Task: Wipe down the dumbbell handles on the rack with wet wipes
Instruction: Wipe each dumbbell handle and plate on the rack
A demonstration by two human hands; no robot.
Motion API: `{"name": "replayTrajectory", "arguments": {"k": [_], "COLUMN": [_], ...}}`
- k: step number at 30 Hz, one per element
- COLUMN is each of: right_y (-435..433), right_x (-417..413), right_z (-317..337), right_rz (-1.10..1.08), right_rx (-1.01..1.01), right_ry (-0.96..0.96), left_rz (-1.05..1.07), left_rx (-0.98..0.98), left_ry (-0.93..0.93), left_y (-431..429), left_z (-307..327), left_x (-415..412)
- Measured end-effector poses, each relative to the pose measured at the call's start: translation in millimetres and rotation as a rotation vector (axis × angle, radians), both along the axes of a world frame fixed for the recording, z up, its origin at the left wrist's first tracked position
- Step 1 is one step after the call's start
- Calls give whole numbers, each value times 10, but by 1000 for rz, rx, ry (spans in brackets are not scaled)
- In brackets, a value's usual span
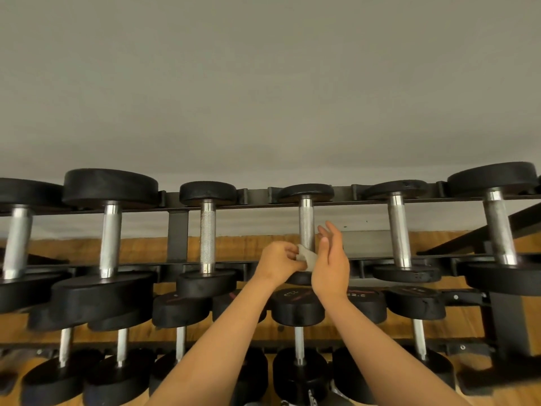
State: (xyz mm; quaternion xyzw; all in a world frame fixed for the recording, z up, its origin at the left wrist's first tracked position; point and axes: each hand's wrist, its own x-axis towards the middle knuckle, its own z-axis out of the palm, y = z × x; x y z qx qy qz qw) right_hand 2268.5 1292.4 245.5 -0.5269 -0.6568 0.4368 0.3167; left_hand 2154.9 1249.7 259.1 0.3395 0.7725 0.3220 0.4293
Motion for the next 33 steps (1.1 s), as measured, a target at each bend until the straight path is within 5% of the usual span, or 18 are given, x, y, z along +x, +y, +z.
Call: {"name": "replayTrajectory", "arguments": {"k": [10,20,26,33], "right_y": [-5,14,4,11], "right_x": [4,16,-8,27], "right_z": [41,-29,-31,45], "right_rz": [14,20,-22,25], "right_rx": [-29,58,76,1], "right_ry": [5,-56,-15,67], "left_rz": [70,619,397,42], "left_rx": [33,147,188,25], "left_ry": [-17,-170,22,156], "left_y": [28,823,532,55], "left_z": [-30,178,146,67], "left_x": [39,60,75,138]}}
